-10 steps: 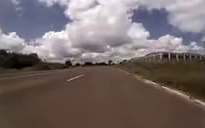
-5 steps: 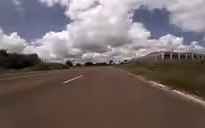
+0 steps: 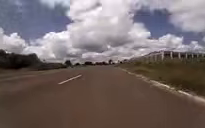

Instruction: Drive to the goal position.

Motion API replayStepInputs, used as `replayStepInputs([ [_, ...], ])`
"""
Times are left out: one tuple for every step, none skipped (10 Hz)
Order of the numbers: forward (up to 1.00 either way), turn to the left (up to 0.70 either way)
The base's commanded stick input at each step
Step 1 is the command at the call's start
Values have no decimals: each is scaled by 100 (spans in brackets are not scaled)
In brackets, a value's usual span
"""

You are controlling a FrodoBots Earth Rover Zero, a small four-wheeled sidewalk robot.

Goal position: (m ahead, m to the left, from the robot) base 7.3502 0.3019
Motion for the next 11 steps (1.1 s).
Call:
replayStepInputs([
  [100,0],
  [100,0],
  [100,0],
  [100,0],
  [100,0],
  [100,0],
  [100,0],
  [100,0],
  [100,0],
  [100,0],
  [100,0],
])
